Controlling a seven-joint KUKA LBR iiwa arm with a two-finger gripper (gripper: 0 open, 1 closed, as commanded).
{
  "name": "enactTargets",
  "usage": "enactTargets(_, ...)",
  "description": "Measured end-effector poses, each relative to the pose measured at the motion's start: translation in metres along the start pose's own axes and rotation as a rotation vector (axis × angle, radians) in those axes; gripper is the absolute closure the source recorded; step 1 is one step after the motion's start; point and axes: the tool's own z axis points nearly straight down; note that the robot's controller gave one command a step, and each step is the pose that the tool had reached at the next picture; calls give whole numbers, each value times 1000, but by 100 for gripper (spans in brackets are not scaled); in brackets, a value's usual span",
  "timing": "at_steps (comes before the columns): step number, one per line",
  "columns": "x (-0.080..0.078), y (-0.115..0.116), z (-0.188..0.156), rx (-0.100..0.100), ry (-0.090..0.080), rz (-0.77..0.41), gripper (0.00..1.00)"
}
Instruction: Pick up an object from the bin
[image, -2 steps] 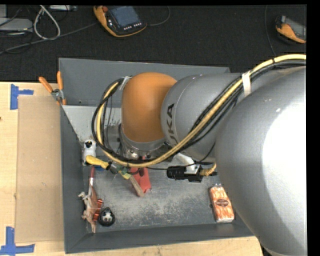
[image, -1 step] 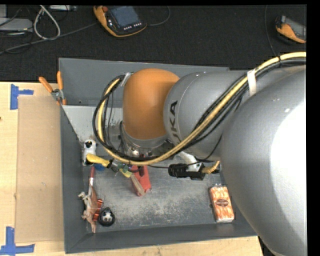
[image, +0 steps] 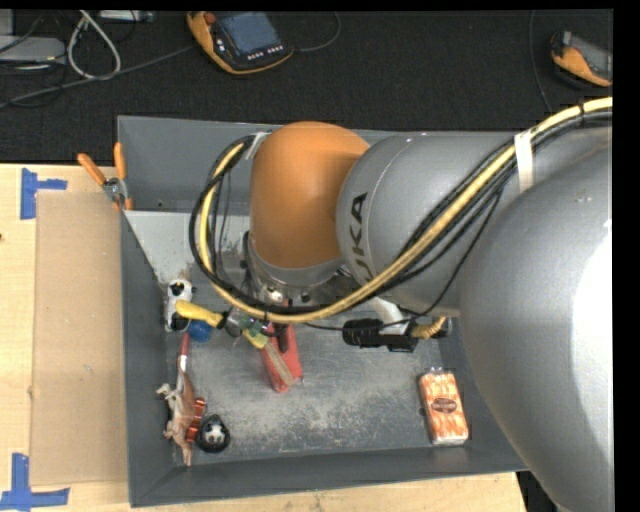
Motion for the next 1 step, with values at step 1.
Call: enactTargets(1,0,0,-18,-1,0,-1,100)
